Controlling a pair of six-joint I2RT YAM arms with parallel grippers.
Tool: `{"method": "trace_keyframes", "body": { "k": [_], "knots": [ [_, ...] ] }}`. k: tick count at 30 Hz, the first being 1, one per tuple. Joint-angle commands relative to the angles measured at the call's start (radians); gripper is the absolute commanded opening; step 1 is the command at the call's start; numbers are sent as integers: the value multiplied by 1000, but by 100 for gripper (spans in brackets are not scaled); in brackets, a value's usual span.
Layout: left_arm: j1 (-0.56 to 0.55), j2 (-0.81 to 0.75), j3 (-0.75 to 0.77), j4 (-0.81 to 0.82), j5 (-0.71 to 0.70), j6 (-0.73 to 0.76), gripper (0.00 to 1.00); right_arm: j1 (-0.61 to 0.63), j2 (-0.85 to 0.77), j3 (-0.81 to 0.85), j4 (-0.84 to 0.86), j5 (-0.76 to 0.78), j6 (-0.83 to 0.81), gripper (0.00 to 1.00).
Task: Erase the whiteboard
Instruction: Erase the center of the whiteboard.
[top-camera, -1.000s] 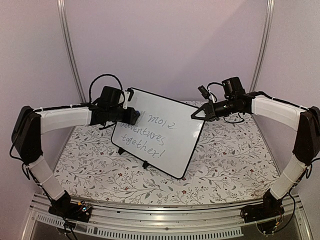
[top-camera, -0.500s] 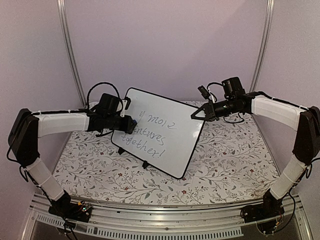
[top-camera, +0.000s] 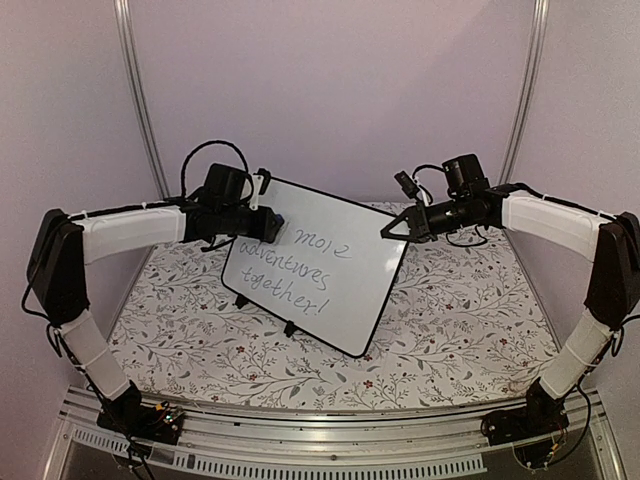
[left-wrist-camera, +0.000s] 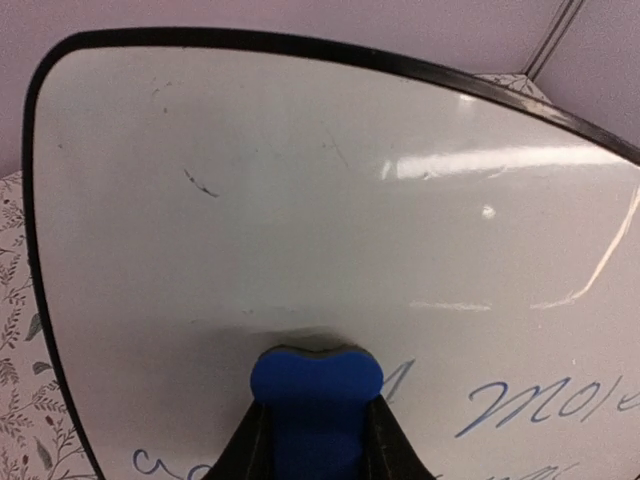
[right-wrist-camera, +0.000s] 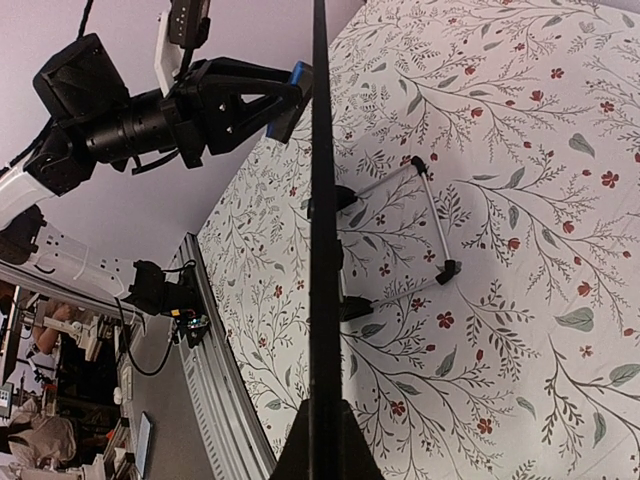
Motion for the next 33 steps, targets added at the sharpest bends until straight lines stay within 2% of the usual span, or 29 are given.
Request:
{"method": "trace_keyframes", "body": {
  "k": [1, 11, 17, 26, 33],
  "knots": [
    [-25, -10, -83, -7, 38, -28, 0, 37, 24, -17, -79, -11, -38, 0],
    [-52, -45, -255, 14, 21, -89, 0, 37, 41, -15, -81, -15, -42, 0],
    [-40, -5, -185, 4, -23, -65, 0, 37, 42, -14, -79, -18, -40, 0],
    [54, 30, -28, -15, -9, -40, 0, 37, 34, -23, -83, -14, -41, 0],
    [49, 7, -122, 3, 60, -91, 0, 37, 35, -25, -78, -15, -42, 0]
  ]
}}
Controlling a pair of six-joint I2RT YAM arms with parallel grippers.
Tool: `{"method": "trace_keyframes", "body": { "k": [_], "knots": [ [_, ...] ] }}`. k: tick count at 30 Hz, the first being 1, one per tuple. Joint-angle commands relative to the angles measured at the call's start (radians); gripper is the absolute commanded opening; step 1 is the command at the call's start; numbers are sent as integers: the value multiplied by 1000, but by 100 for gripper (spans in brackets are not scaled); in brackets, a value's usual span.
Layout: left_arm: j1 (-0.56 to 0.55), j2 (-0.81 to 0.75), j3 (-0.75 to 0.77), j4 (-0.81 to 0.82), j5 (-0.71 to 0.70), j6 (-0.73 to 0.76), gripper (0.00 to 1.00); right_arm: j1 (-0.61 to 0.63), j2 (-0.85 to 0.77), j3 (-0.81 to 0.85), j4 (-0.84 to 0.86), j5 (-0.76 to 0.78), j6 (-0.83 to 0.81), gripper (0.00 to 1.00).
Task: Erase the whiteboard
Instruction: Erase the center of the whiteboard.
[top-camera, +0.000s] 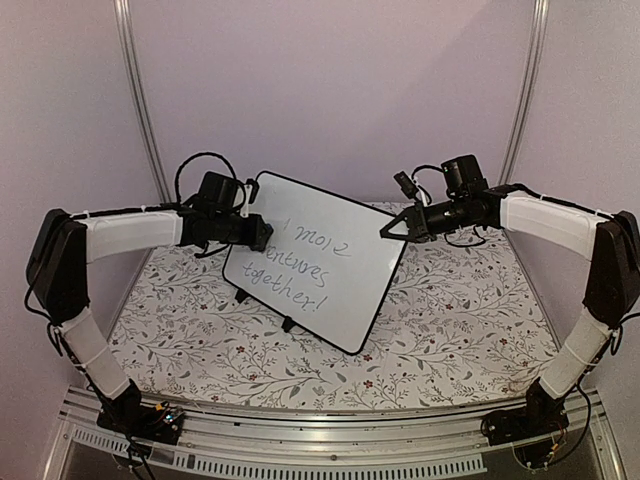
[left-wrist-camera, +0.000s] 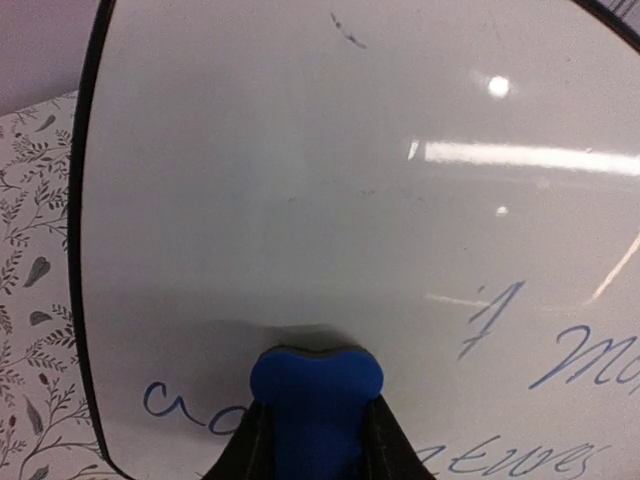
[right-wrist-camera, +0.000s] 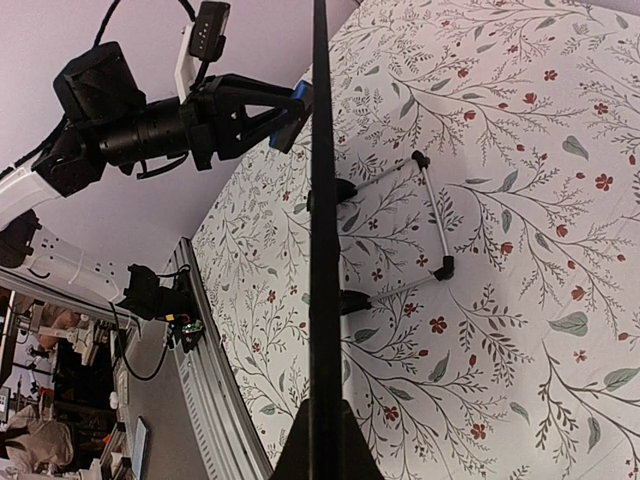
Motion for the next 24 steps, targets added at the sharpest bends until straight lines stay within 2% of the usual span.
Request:
{"method": "trace_keyframes", "body": {
  "k": [1, 9, 24],
  "knots": [
    [-10, -7, -84, 14, 63, -37, 0, 37, 24, -24, -95, -30, -47, 0],
    [-88, -27, -109, 50, 65, -29, 0, 37, 38, -23, -89, -37, -48, 0],
    [-71, 111, 139, 20, 8, 52, 0, 40, 28, -38, -86, -41, -43, 0]
  ]
}}
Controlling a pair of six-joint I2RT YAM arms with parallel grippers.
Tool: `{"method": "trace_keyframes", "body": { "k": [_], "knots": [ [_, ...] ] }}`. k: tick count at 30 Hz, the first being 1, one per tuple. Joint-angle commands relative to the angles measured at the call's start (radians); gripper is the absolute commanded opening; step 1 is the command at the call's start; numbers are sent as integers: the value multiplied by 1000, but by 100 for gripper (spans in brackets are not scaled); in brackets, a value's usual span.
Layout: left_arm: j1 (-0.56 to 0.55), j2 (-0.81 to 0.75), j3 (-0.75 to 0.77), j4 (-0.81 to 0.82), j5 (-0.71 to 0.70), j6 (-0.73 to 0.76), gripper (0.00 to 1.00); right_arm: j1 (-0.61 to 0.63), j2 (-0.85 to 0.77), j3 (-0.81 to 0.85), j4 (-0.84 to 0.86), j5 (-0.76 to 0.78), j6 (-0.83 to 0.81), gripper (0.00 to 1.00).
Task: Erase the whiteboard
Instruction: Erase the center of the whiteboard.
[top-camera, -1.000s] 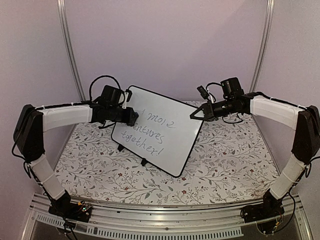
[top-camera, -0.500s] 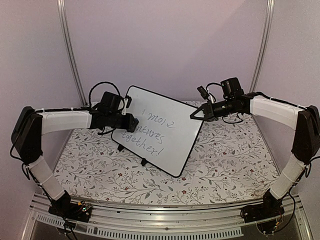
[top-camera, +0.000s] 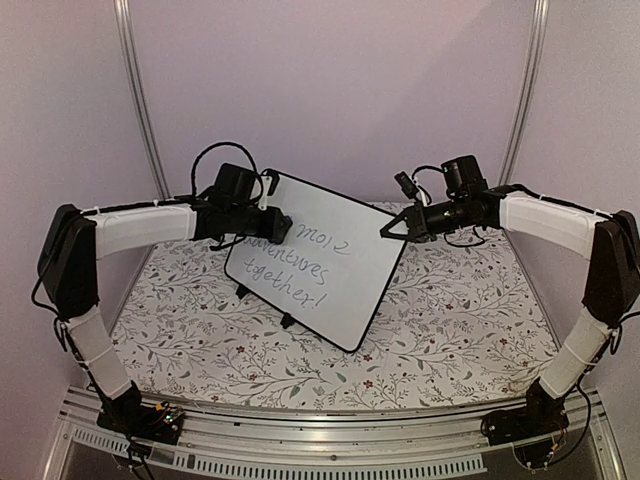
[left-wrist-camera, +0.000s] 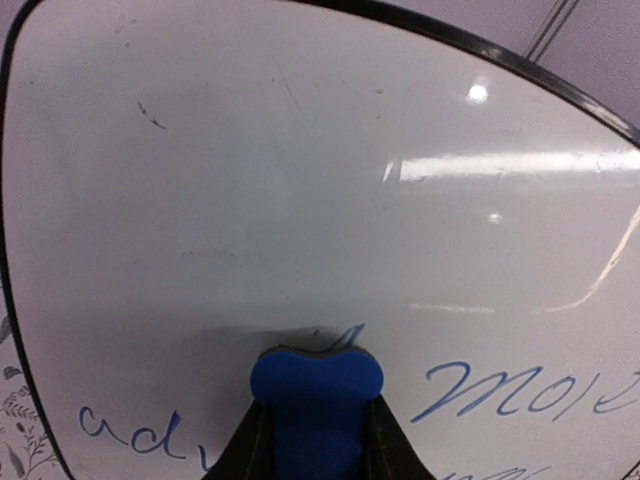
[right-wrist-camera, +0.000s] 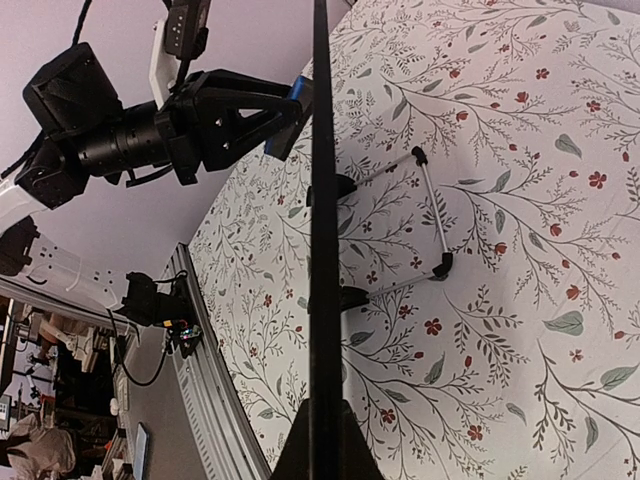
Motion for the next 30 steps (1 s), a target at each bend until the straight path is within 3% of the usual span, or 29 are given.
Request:
{"method": "trace_keyframes", "body": {
  "k": [1, 18, 30],
  "knots": [
    [3, 60, 55, 3, -9, 35, 0, 42, 21, -38, -95, -51, -59, 0],
    [27, 96, 138, -20, -38, 70, 0, 50, 35, -41, -73, -61, -50, 0],
    [-8, -6, -126, -21, -49, -28, 0, 50, 53, -29, -72, -65, -51, 0]
  ]
}}
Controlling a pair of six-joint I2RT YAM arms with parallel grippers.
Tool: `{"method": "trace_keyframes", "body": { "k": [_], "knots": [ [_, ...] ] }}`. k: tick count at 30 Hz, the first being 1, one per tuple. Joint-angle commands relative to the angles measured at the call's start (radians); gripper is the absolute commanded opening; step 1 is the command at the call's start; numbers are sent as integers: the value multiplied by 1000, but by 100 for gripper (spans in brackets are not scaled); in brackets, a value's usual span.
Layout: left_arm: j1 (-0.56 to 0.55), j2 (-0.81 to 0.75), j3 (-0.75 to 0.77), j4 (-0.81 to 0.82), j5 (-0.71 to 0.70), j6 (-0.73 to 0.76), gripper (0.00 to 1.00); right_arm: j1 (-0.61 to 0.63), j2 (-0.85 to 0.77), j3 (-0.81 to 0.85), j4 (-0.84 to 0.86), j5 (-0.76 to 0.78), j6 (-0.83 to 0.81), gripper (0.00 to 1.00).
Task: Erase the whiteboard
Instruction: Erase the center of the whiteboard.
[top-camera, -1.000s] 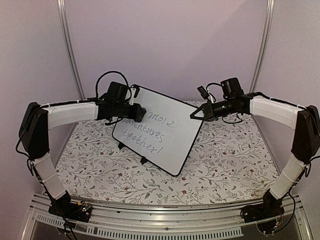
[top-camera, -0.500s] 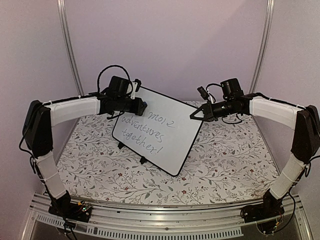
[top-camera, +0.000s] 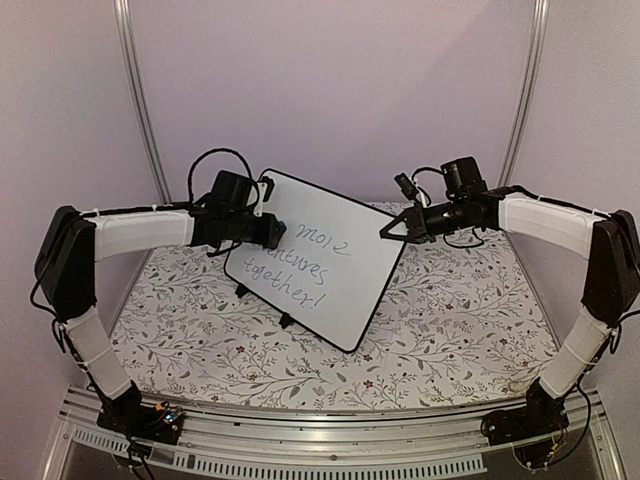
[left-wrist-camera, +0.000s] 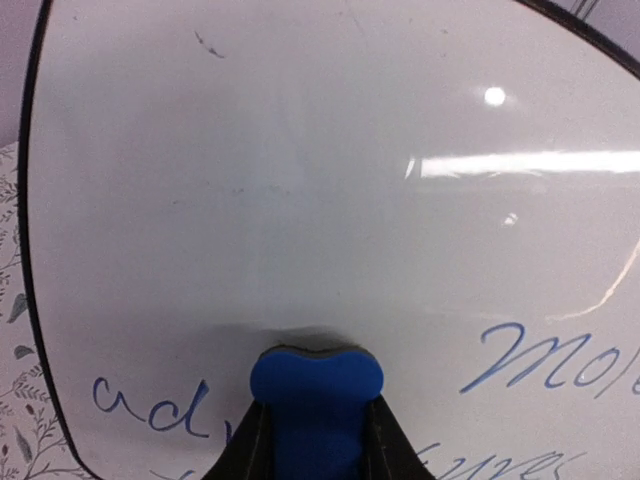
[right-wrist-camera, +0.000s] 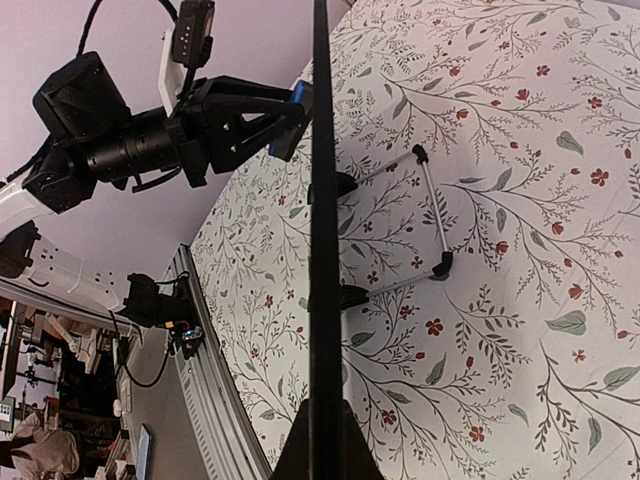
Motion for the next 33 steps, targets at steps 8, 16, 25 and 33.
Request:
{"method": "trace_keyframes", "body": {
  "k": [8, 16, 25, 33],
  "knots": [
    [-7, 3, -94, -28, -43, -40, 0, 57, 52, -7, -93, -61, -60, 0],
    [-4, 30, 71, -26, 7, 29, 0, 57, 37, -12, -100, -53, -62, 0],
    [-97, 41, 26, 8, 45, 40, 0, 58, 40, -13, -96, -46, -53, 0],
    [-129, 18, -113, 15, 0, -12, 0, 59, 35, -27, -94, -46, -51, 0]
  ]
}}
